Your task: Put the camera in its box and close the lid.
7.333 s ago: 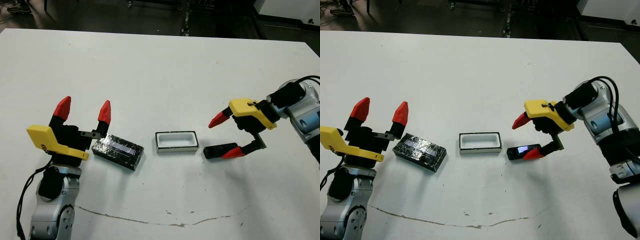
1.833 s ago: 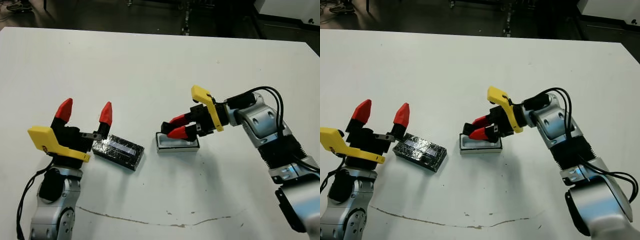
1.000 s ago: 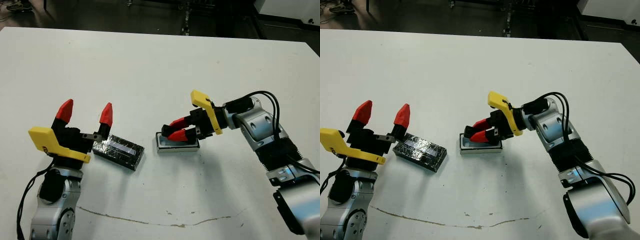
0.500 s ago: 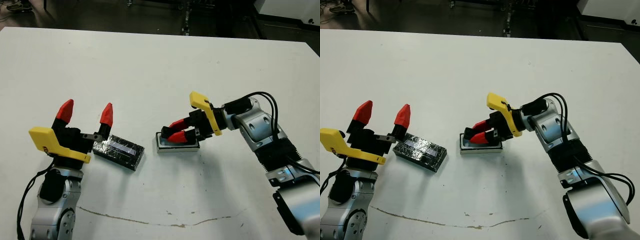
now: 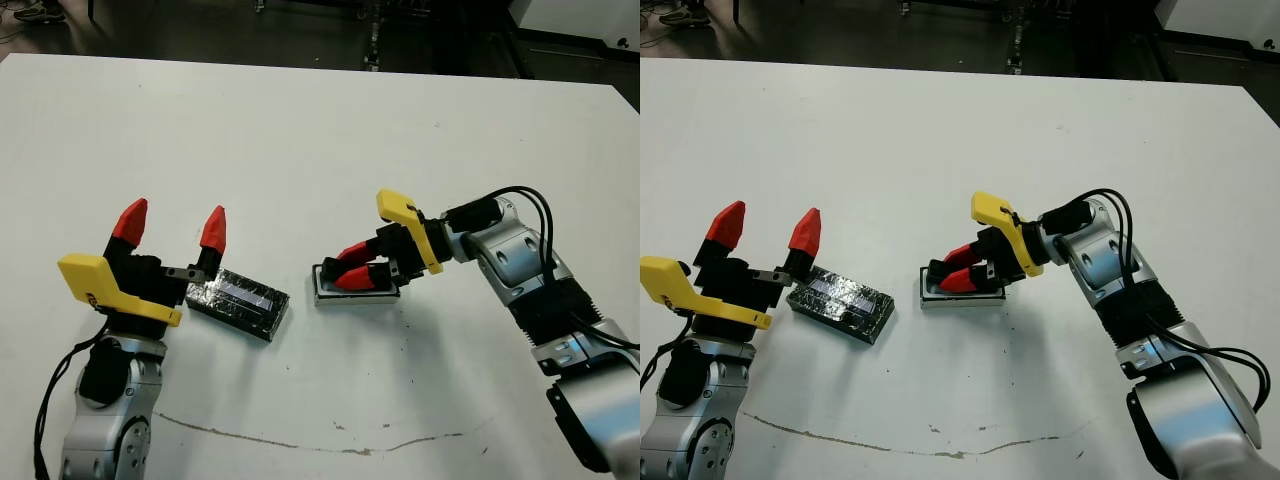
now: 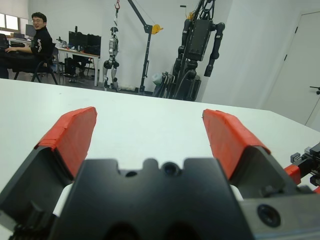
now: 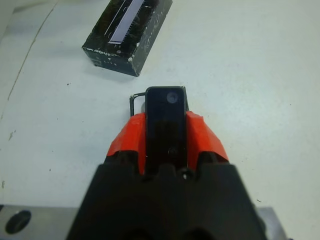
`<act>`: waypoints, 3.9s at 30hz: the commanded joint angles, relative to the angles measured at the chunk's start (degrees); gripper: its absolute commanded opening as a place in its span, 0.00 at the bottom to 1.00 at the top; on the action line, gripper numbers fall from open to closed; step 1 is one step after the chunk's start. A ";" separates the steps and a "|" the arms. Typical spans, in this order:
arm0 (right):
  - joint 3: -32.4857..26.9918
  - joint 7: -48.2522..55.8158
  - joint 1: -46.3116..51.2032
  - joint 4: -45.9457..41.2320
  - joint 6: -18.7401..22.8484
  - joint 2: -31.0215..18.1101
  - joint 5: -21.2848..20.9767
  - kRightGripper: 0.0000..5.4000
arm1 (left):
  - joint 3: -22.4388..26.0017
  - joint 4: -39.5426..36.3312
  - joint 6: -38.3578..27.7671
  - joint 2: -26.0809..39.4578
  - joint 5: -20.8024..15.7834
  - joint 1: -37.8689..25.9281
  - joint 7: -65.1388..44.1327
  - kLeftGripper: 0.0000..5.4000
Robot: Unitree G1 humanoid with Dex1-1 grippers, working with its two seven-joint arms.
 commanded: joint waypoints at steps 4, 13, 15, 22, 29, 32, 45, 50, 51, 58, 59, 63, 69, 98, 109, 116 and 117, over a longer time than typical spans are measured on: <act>1.05 1.60 1.20 0.69 -0.44 -2.07 -1.44 0.31 | -0.11 -0.01 -0.02 -0.05 0.61 0.85 0.17 1.00; 1.23 2.12 1.05 0.89 -1.89 -3.00 -2.26 0.31 | -0.20 0.12 -0.27 -0.21 0.61 0.78 0.16 1.00; 1.26 2.07 0.95 1.36 -2.71 -3.15 -2.65 0.31 | -0.21 -0.06 -0.03 -0.13 0.63 0.78 0.22 1.00; 1.44 2.10 0.72 2.43 -4.52 -3.69 -3.61 0.31 | -0.13 -0.30 0.31 -0.05 0.06 0.72 0.04 1.00; 2.41 2.47 0.16 1.90 -5.67 -4.20 -4.96 0.31 | -0.37 -0.55 0.42 -0.17 0.05 0.73 0.29 1.00; 2.92 2.79 -0.19 1.74 -5.81 -4.34 -5.34 0.31 | -0.32 -0.38 0.25 -0.22 -0.08 0.63 0.22 1.00; 4.36 0.44 -0.66 -1.28 -0.49 -5.15 -7.76 0.48 | -0.29 -0.51 0.54 0.13 -0.56 0.66 -0.22 1.00; 4.74 0.23 -0.82 -2.72 1.45 -5.37 -8.41 0.61 | -0.27 -0.59 0.67 0.10 -0.83 0.84 -0.21 1.00; 4.86 0.54 -1.00 -2.64 1.55 -5.45 -8.39 0.65 | -0.29 -0.58 0.67 0.10 -0.84 0.85 -0.17 1.00; 4.29 2.68 -1.44 -2.08 -0.80 -5.93 -7.01 0.83 | -0.31 -0.33 0.65 0.00 -0.87 0.92 -0.07 1.00; 3.95 2.81 -1.37 -2.00 -1.52 -5.97 -6.80 0.86 | -0.32 -0.30 0.62 -0.03 -1.01 0.95 -0.17 1.00; 2.96 3.75 -1.83 -1.80 -1.92 -6.17 -6.47 0.97 | -0.37 -0.08 0.26 0.12 -0.97 1.01 -0.55 1.00; -1.61 4.19 -2.40 -4.61 0.53 -8.30 -3.83 1.00 | -0.27 -0.18 0.53 -0.06 -1.30 1.14 -0.41 1.00; -40.31 -48.50 53.21 -50.32 1.09 9.68 19.26 0.79 | 3.76 1.59 2.58 9.53 0.45 -4.51 -6.02 1.00; -37.14 -61.29 56.24 -51.19 -2.93 17.80 17.89 0.44 | 6.42 2.51 10.04 23.64 -2.46 -10.59 -17.15 1.00; -34.22 -61.84 56.73 -48.65 -7.72 18.45 15.59 0.23 | 5.47 8.06 15.31 38.57 -3.34 -19.15 -33.32 1.00; -33.90 -62.11 56.80 -48.45 -8.25 18.66 15.37 0.19 | 4.72 9.14 15.33 40.68 -2.85 -20.89 -35.92 1.00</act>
